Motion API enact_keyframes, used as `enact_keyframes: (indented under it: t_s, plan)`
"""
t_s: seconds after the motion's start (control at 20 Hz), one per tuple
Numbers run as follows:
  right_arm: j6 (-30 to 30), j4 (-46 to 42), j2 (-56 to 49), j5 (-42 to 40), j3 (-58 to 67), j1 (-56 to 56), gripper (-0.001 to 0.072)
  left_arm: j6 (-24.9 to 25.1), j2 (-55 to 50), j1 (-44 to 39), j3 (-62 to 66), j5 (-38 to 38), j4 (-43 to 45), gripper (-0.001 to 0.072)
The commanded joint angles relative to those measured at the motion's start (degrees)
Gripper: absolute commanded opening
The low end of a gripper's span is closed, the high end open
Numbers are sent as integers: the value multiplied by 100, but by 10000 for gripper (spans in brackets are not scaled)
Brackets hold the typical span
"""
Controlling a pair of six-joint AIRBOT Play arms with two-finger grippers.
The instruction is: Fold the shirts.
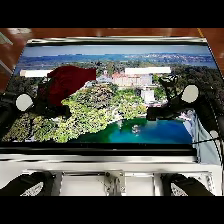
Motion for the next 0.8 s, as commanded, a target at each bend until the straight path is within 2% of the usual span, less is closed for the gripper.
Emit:
enact_keyframes:
  t_s: [0.0, 0.55, 0.75]
  plan:
    - [0, 0, 2, 2, -2, 7, 636, 0, 4, 7, -2, 0, 2, 667]
    - [0, 0, 2, 2, -2, 7, 636, 0, 4, 4, -2, 0, 2, 667]
    - [13, 94, 2, -542, -2, 7, 636, 0, 4, 4, -2, 2, 2, 667]
